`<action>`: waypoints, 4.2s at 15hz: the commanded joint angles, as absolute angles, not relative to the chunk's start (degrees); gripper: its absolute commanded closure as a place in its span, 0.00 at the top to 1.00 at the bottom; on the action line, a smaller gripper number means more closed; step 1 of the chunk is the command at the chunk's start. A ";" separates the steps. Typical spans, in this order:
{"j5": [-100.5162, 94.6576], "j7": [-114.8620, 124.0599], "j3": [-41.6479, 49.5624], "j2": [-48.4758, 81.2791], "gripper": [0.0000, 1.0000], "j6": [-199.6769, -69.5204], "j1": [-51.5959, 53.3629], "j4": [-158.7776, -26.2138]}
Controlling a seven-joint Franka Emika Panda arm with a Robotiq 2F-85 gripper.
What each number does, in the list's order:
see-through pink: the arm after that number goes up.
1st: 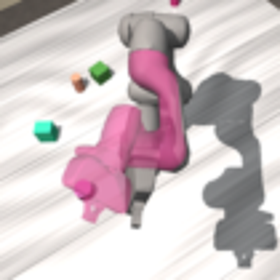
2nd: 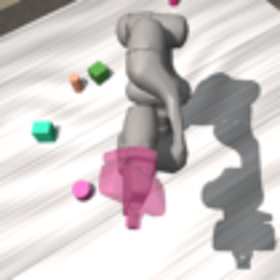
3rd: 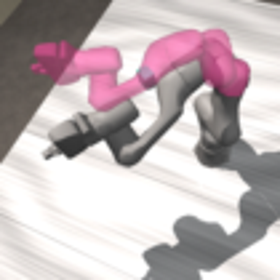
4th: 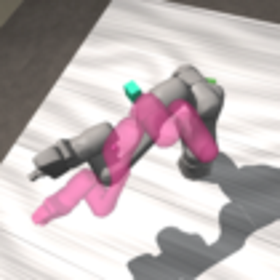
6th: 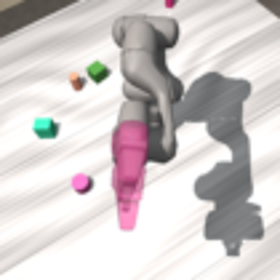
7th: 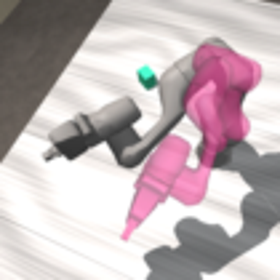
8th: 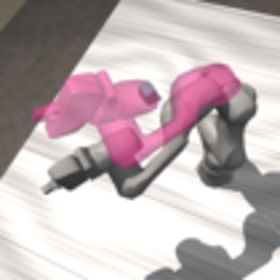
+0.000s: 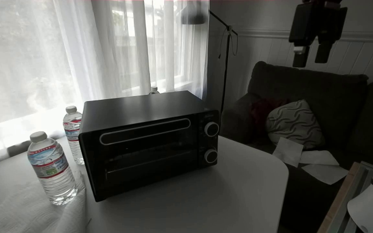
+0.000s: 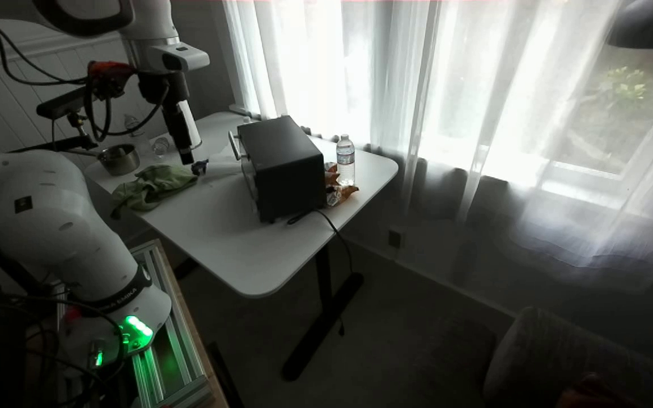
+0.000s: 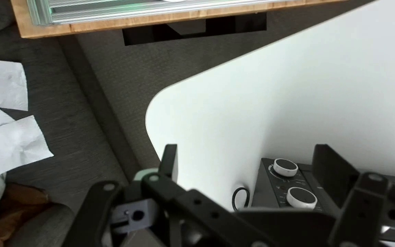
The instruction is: Turn the top knob of the microwave to the right
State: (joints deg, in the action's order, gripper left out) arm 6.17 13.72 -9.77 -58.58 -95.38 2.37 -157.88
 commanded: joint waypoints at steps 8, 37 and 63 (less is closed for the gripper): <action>10.38 21.84 -14.37 -45.32 1.00 -101.17 3.43 -157.93; 14.88 29.59 -14.10 -15.62 1.00 -141.70 5.72 -158.02; 17.26 26.82 -11.90 -11.67 1.00 -148.98 7.43 -157.98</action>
